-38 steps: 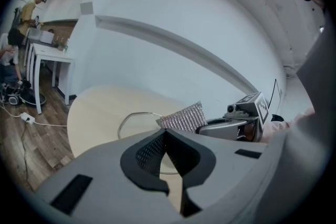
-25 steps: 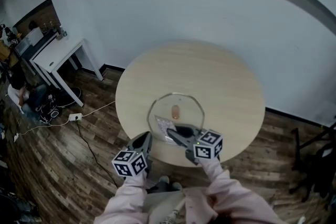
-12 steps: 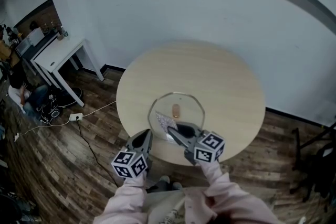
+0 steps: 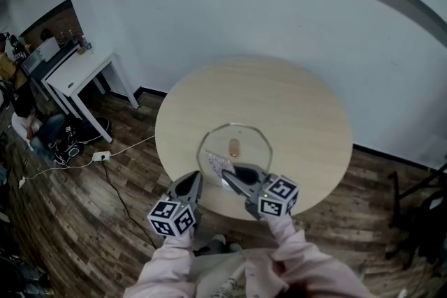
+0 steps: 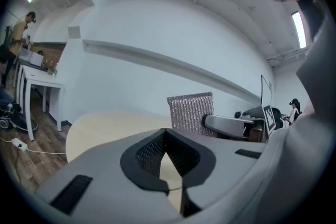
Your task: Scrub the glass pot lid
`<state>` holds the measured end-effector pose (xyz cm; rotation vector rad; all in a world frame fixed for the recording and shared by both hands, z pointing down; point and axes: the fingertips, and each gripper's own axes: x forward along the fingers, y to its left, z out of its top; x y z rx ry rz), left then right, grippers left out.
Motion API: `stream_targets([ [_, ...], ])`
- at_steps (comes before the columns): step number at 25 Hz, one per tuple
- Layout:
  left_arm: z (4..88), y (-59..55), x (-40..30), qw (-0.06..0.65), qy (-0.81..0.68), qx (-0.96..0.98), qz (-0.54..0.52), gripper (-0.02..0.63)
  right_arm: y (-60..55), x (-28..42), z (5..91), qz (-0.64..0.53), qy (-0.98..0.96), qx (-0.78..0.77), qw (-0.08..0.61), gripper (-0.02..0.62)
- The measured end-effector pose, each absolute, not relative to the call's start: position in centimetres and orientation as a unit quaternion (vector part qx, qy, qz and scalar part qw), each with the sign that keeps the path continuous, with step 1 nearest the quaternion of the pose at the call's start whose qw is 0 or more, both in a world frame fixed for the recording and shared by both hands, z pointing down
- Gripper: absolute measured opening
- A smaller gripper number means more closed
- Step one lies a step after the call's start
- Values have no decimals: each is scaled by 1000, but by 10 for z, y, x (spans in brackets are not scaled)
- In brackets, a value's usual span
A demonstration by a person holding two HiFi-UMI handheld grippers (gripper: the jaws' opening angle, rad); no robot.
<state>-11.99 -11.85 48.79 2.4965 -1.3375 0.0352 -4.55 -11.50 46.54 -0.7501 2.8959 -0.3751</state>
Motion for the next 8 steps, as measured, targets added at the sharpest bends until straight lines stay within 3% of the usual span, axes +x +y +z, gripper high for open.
stream_targets([
  [8, 489, -119, -120, 149, -464, 873, 20, -6, -114, -49, 468, -125, 961, -241, 52, 72],
])
